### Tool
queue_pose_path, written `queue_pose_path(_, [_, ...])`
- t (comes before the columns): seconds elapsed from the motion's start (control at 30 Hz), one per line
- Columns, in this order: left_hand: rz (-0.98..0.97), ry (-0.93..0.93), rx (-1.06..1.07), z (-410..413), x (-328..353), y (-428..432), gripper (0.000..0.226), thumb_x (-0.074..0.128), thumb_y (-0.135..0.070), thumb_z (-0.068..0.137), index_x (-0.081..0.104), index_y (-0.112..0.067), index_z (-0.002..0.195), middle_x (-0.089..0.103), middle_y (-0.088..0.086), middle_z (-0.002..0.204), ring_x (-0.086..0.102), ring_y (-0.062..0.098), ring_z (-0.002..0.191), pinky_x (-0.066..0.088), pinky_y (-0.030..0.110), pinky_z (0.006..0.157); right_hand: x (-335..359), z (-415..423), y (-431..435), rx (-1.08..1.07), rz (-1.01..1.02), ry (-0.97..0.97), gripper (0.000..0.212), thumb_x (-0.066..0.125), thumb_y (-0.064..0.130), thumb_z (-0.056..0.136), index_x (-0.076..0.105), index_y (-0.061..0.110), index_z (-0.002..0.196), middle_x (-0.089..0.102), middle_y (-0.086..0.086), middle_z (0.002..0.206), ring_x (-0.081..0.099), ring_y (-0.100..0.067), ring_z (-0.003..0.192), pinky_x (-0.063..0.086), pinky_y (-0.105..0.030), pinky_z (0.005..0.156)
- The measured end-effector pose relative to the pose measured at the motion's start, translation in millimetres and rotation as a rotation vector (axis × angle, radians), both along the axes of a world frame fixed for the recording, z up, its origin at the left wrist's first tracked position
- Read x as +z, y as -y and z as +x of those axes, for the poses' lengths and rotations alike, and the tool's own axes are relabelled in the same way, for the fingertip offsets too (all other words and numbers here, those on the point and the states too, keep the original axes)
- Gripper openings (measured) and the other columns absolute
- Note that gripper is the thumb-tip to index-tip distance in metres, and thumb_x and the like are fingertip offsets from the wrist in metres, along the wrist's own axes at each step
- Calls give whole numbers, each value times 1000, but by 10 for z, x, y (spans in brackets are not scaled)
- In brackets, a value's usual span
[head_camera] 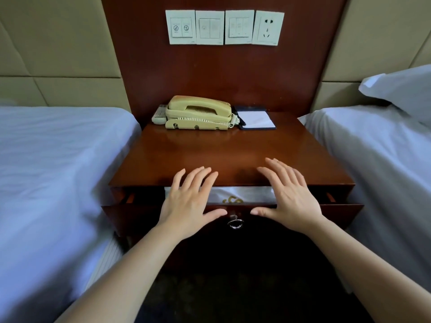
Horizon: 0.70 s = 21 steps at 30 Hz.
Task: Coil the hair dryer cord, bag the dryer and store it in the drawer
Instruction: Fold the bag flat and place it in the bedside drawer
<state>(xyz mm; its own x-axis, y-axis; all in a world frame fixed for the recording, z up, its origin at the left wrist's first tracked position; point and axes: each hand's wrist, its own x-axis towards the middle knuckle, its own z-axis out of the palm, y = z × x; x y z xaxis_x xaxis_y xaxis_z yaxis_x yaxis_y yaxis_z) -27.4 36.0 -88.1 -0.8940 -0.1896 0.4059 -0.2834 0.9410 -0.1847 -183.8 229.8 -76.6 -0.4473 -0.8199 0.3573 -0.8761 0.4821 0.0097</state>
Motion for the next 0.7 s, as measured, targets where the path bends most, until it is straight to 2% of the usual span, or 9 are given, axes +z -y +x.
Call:
queue_pose_path(0.07, [-1, 43, 7, -74, -7, 63, 83, 25, -71, 81, 51, -11, 133, 57, 6, 134, 52, 22, 127, 27, 46, 108, 6, -82, 69, -23, 69, 32, 110, 13, 92, 63, 25, 21, 146, 30, -3, 153, 23, -22, 143, 17, -41, 115])
queue_pose_path(0.13, [-4, 52, 5, -135, -2, 110, 82, 25, -71, 81, 55, -12, 130, 59, 4, 132, 54, 20, 124, 36, 49, 105, -5, -135, 127, -35, 84, 22, 110, 10, 92, 64, 32, 20, 145, 35, -3, 152, 28, -22, 142, 23, -41, 113])
queue_pose_path(0.27, [33, -12, -5, -247, 0, 161, 76, 32, -69, 80, 60, -14, 124, 63, 1, 128, 58, 18, 120, 37, 50, 104, -47, -177, 214, -64, -59, -49, 89, 32, 84, 69, 59, 19, 124, 61, -1, 130, 55, -24, 123, 44, -39, 95])
queue_pose_path(0.43, [51, -92, 7, -330, 3, 122, 61, 63, -57, 72, 66, -11, 113, 69, 3, 117, 64, 21, 110, 41, 50, 101, -25, -179, 290, -91, -140, -86, 74, 48, 75, 66, 67, 17, 107, 70, -1, 113, 65, -26, 106, 52, -37, 79])
queue_pose_path(0.5, [65, -73, 29, -320, 48, 69, 62, 66, -56, 73, 64, -11, 116, 67, 4, 121, 62, 21, 115, 38, 48, 104, 22, -146, 285, -96, -96, -61, 71, 58, 71, 66, 66, 17, 110, 68, -2, 117, 64, -27, 108, 51, -38, 81])
queue_pose_path(0.57, [141, -23, 56, -301, 123, -10, 63, 59, -54, 80, 55, -15, 129, 56, 2, 137, 50, 19, 129, 26, 43, 112, 109, -71, 289, -121, -47, -12, 69, 62, 65, 71, 60, 17, 120, 61, -2, 128, 58, -26, 116, 47, -38, 87])
queue_pose_path(0.63, [249, 25, 77, -290, 187, -61, 61, 52, -50, 88, 42, -18, 139, 41, -1, 149, 35, 15, 139, 16, 38, 116, 186, 32, 304, -146, -2, 33, 66, 60, 59, 78, 52, 17, 128, 54, 0, 136, 51, -24, 122, 43, -37, 93])
queue_pose_path(0.7, [314, 78, 78, -260, 290, -107, 55, 47, -44, 93, 39, -19, 141, 38, -1, 151, 31, 14, 140, 16, 36, 116, 245, 98, 313, -157, 48, 62, 59, 56, 54, 84, 50, 17, 130, 54, 0, 135, 50, -24, 122, 43, -36, 93])
